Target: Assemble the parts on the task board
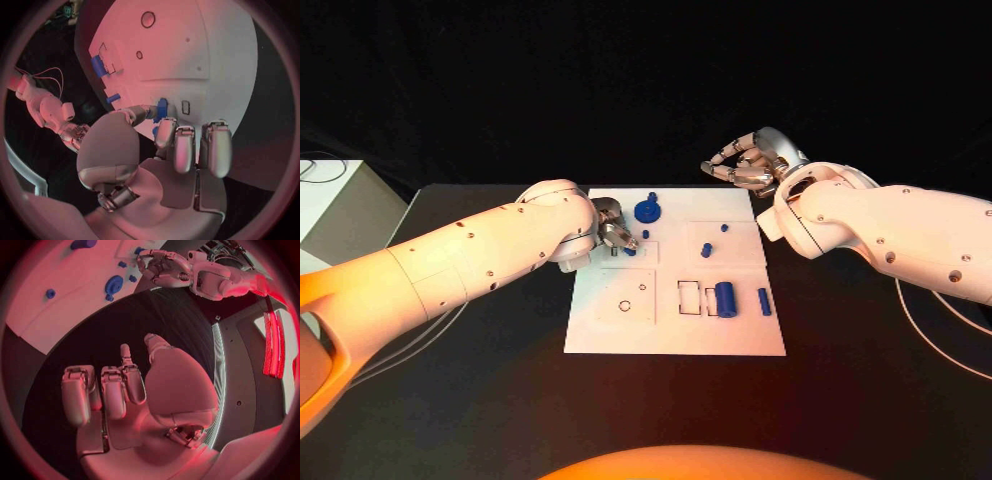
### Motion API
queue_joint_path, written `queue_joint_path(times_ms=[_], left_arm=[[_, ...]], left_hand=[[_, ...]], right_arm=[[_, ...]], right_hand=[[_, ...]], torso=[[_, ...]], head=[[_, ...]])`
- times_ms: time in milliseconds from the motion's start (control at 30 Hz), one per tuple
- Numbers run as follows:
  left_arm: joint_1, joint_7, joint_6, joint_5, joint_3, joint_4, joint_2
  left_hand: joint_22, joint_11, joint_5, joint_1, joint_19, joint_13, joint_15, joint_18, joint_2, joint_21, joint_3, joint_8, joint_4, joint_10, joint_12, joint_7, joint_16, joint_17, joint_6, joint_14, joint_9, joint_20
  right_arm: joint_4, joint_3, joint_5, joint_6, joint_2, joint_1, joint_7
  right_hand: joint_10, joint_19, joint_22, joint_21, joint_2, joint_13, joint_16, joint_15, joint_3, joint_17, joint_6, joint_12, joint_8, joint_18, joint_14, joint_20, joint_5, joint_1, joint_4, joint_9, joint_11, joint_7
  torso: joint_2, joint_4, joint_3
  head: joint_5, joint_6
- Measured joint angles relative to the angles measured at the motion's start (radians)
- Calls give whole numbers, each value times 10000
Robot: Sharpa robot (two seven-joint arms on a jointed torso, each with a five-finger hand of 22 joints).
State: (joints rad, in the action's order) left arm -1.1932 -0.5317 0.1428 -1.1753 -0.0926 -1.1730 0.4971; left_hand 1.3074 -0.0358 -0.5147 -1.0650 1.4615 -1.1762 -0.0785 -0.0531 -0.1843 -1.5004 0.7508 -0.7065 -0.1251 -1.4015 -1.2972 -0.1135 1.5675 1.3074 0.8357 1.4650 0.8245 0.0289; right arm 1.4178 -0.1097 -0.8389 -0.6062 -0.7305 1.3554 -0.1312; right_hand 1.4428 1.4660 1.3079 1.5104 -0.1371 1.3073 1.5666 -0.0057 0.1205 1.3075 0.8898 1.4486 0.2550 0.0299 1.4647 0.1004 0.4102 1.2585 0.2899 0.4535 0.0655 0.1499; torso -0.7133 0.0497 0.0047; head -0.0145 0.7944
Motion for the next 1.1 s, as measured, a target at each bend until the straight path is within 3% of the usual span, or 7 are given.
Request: queue_joint_path(times_ms=[133, 333, 467, 533, 1100], left_arm=[[-6, -3, 38, 5, -2, 54, -56], [-13, -12, 89, 6, -6, 89, -88], [-14, -13, 134, 7, -6, 82, -113], [-14, -13, 149, 8, -6, 77, -119], [-25, 0, 281, -11, -16, 76, -122]], left_hand=[[0, 1, 0, 24, 0, -30, -1, 0, -3, 0, 0, 0, 0, -1, -39, 30, 0, 0, 33, 1, 593, 0], [0, -29, 0, 36, 0, -68, -36, 0, -15, 0, 0, 0, 0, -37, -39, 33, 0, 0, 36, 37, 709, 0], [0, -76, 0, 207, 24, -78, -73, 0, -80, -40, -56, 3, 56, -97, -68, 35, 0, 0, 57, 0, 1611, -24], [0, -72, 0, 207, 37, -97, -73, 0, -80, -40, -56, 3, 56, -107, -68, 11, 0, 0, 83, 0, 1750, -38], [0, -126, 96, 206, 37, -123, -144, 0, -80, -40, -277, 94, 277, -170, -68, 49, 0, 0, 121, 1, 1909, -38]], right_arm=[[-2, 0, 0, 2, -2, 0, -3], [0, 0, 0, 3, -4, 0, -6], [2, 0, 0, 4, -5, 0, -7], [2, 0, 0, 4, -6, 0, -7], [2, 0, -2, 6, -13, 0, -8]], right_hand=[[0, 0, -1, 0, 32, 0, 0, 0, 0, 0, -36, 0, 0, -1, 0, 0, 0, -32, 0, 60, 0, -36], [0, 0, -1, 0, 44, 8, 0, 0, 0, 0, -36, 0, 0, -1, 0, 0, 0, -44, 0, 60, 0, -36], [0, 0, -2, 0, 44, 8, 0, 0, 0, 0, -36, 0, 0, -1, 0, 0, 0, -44, 0, 60, 0, -36], [0, 0, -2, 0, 44, 8, 0, 0, 0, 0, -36, 0, 0, 0, 0, 0, 0, -44, 0, 60, 0, -36], [0, 0, -4, 0, 43, 5, 0, 0, 0, -1, -36, 0, 0, -1, 0, 0, 0, -43, 0, 59, 0, -36]], torso=[[1, -2, 0], [3, -3, 3], [3, -2, 6], [3, -1, 6], [11, 5, 0]], head=[[3, 1], [18, 33], [23, 53], [27, 58], [50, 82]])
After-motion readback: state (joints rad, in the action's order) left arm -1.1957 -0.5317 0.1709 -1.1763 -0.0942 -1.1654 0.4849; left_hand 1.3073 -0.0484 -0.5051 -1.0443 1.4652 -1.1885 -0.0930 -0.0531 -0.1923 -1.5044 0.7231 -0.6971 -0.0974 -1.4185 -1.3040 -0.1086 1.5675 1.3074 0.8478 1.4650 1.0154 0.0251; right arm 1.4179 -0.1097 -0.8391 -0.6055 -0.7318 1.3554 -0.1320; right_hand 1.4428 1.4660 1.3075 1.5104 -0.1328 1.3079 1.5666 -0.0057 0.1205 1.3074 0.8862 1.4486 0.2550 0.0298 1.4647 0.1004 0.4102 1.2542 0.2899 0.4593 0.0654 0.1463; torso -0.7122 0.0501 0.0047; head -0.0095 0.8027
